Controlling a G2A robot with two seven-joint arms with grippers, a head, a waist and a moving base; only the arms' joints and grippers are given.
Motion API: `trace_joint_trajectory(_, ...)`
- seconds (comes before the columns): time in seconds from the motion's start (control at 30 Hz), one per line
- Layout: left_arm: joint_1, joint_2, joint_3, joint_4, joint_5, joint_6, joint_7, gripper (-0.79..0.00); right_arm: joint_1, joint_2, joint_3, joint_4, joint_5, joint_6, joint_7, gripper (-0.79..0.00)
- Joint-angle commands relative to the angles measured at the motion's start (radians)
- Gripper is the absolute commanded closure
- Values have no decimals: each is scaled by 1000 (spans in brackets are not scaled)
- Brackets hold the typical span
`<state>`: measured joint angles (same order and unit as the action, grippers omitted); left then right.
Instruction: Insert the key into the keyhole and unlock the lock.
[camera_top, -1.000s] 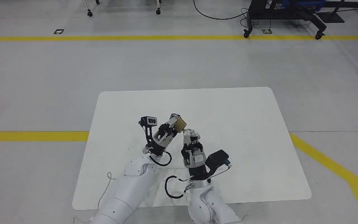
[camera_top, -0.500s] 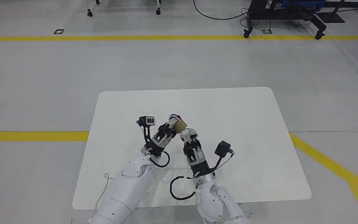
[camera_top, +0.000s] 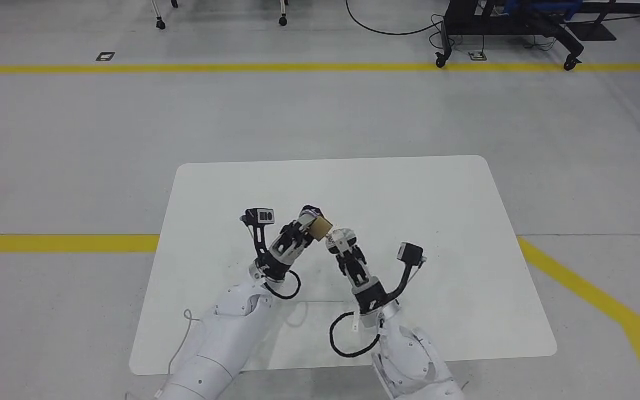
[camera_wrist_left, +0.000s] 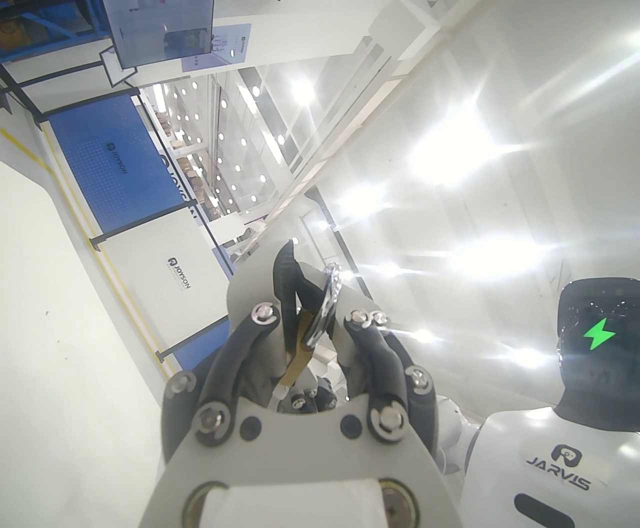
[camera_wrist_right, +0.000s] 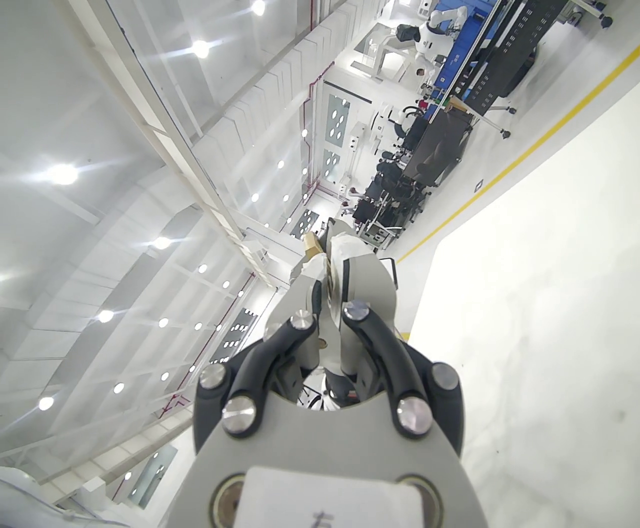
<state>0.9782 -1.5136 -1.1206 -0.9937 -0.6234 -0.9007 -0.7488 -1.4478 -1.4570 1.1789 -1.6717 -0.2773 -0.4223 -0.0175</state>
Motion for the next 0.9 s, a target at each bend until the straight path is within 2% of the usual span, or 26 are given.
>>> trace_joint_trajectory(0.0, 1, 2, -3, -1, 4, -2, -6, 0, -5, 2, 1, -6, 52, -3, 40, 0)
trace_joint_trajectory(0.17, 2, 7, -8, -1, 17, -19, -28, 0, -4, 9, 17, -10, 174, 15, 160, 0)
trace_joint_trajectory(0.6, 2, 18, -22, 3, 50, -81, -46, 0, 47, 22, 54, 58, 623, 107, 488, 0)
trace_joint_trajectory(0.87, 4, 25, -26, 0, 67, -111, -47, 0, 87, 27, 60, 120, 893, 240, 693, 0)
